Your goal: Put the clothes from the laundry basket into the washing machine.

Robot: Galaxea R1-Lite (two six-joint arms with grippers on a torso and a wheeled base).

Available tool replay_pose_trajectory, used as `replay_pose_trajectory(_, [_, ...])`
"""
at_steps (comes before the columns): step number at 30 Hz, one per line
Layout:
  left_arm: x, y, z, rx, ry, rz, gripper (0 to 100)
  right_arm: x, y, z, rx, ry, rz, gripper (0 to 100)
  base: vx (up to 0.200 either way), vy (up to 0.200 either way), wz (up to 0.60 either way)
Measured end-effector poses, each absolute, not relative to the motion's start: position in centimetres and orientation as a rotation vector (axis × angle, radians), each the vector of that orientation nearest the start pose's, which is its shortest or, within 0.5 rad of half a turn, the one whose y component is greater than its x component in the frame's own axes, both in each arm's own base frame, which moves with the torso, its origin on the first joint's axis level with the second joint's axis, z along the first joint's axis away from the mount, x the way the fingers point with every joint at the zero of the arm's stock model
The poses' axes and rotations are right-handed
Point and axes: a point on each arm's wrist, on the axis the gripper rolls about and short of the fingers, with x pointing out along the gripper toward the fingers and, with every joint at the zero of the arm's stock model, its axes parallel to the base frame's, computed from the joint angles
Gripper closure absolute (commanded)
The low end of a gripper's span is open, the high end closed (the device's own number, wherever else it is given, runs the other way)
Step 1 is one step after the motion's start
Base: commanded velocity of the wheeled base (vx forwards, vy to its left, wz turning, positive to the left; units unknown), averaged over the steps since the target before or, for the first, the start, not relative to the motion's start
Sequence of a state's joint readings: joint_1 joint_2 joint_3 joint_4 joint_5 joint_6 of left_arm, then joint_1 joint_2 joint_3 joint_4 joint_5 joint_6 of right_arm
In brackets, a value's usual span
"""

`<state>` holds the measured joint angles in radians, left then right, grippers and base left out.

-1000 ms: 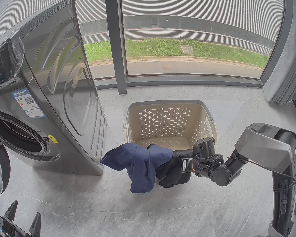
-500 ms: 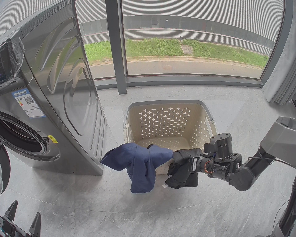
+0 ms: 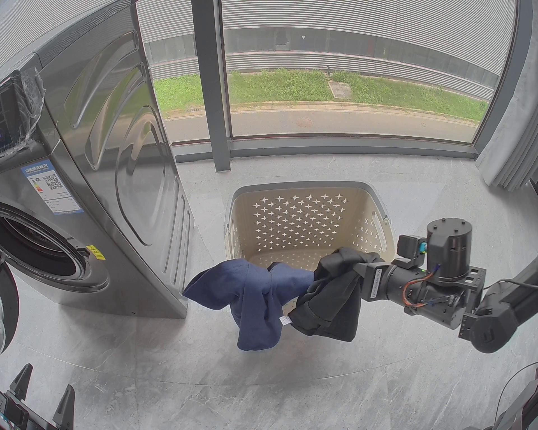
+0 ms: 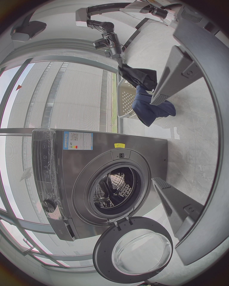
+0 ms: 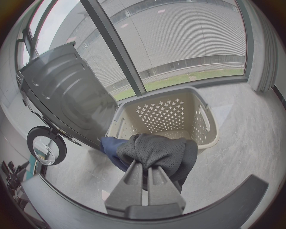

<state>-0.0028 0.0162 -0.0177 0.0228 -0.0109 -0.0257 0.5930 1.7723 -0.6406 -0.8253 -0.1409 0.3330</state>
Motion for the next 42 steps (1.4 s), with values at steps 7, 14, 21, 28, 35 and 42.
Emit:
replay_pose_trajectory(7, [-2.3,0.0,7.8,-0.026,0.022,-0.014,0,21.8,14.9,18.1,0.260,0.220,0.430,100,0.000,0.000,0.00])
replay_pose_trajectory(14, [-2.3,0.0,7.8,-0.026,0.022,-0.013,0,19.0,13.3,21.3,0.212,0.079,0.475,100,0.000,0.000,0.00])
replay_pose_trajectory(21, [-2.3,0.0,7.8,-0.029,0.021,-0.013,0,16.7,12.5,22.4,0.212,0.025,0.544,100,-0.143,0.000,0.00])
replay_pose_trajectory(28, [-2.3,0.0,7.8,-0.028,0.023,-0.014,0,15.9,12.2,22.9,0.228,-0.036,0.579,100,-0.200,0.000,0.00])
replay_pose_trajectory(35, [-2.3,0.0,7.8,-0.027,0.022,-0.013,0,15.6,12.2,23.0,0.232,-0.045,0.588,100,0.000,0.029,0.00])
replay_pose_trajectory(42, [-2.3,0.0,7.8,-0.028,0.023,-0.013,0,15.4,12.3,23.0,0.232,-0.043,0.619,100,0.000,0.200,0.00])
